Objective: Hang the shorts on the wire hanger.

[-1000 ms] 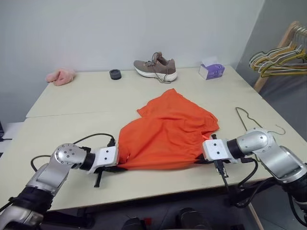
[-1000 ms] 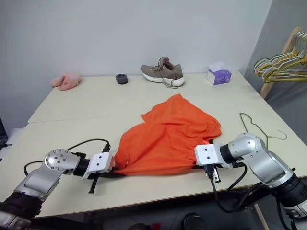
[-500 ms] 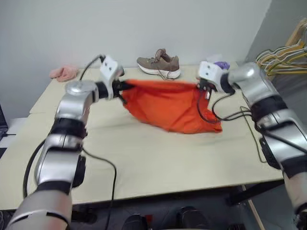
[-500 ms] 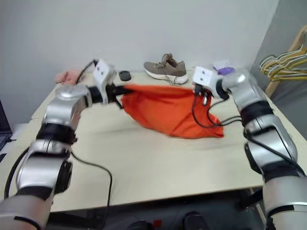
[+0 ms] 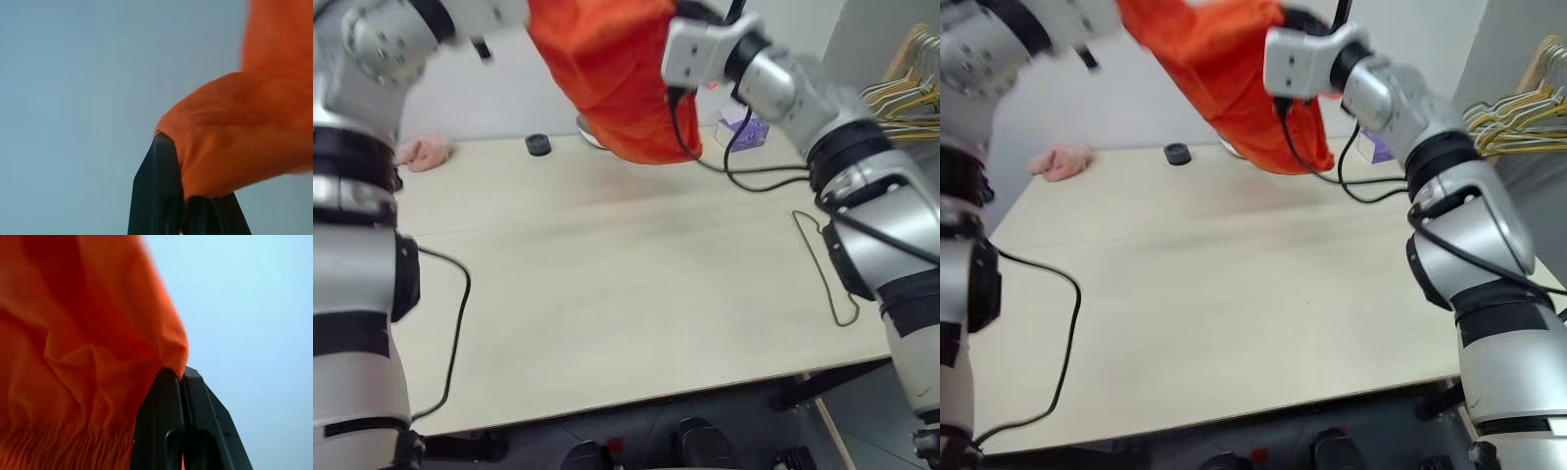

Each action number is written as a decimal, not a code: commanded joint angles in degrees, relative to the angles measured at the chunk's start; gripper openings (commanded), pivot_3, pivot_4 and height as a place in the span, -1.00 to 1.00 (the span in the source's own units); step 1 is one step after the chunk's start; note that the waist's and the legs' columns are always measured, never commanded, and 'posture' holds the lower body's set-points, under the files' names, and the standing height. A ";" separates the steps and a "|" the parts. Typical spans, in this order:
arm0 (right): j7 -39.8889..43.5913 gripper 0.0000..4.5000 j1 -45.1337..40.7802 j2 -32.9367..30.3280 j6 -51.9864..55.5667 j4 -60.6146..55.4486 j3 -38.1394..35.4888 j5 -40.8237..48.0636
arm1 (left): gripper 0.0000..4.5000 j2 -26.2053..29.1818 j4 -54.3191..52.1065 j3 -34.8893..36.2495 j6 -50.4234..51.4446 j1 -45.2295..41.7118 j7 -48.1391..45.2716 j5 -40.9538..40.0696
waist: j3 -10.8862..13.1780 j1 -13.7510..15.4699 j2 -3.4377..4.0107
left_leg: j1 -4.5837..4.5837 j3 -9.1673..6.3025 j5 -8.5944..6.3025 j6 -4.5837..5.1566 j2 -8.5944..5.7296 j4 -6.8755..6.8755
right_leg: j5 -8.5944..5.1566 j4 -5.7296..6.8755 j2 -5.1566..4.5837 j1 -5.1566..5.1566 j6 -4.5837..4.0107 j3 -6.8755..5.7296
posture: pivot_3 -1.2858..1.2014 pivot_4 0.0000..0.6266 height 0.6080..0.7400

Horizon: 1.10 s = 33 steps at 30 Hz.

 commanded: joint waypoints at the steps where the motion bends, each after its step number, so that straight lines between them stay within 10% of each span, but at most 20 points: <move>1: 1.46 -1.00 5.66 -1.40 -5.36 -0.63 1.36 -2.24 | -0.99 2.84 -18.12 3.35 14.06 19.27 -16.15 -11.62 | 0.00 -0.49 -0.02 | 0.19 0.06 0.12 0.15 -0.01 -0.01 | 0.02 -0.02 0.01 0.19 -0.03 0.09 | -0.01 -1.00 1.00; 9: 18.17 -1.00 21.85 -3.45 -19.43 -5.43 2.09 0.41 | -0.99 13.55 -54.65 13.01 40.14 60.31 -30.17 -27.35 | 0.01 -1.17 -0.40 | 0.32 -0.54 0.27 0.17 0.18 0.07 | 0.22 0.01 -0.10 0.47 -0.24 -0.10 | 0.01 -0.98 1.00; 15: 54.73 -1.00 38.10 -10.31 -15.82 -22.46 1.88 20.22 | -0.99 17.64 -62.63 17.94 44.94 77.97 -36.16 -33.17 | 0.01 0.20 -0.37 | 1.13 -1.14 0.26 0.17 0.19 -0.01 | 0.08 -0.19 -0.03 1.64 -0.45 -0.87 | -0.01 -0.95 1.00; 27: 76.73 -1.00 65.09 -33.24 25.75 -78.83 -3.50 37.86 | -0.99 18.29 -69.94 16.62 43.75 90.86 -41.58 -37.16 | 0.14 3.46 -0.12 | 1.78 -1.43 0.24 0.16 0.30 -0.09 | -0.57 -0.73 -0.28 2.55 -1.37 -1.23 | -0.04 -0.91 1.00; 33: 77.66 -1.00 69.33 -35.47 35.62 -89.17 -3.96 39.30 | -0.99 18.82 -71.84 17.32 42.25 93.51 -43.15 -37.66 | 0.16 3.92 -0.08 | 1.87 -1.32 0.14 0.02 0.41 -0.09 | -0.66 -0.78 -0.20 2.52 -1.41 -1.22 | -0.05 -0.91 1.00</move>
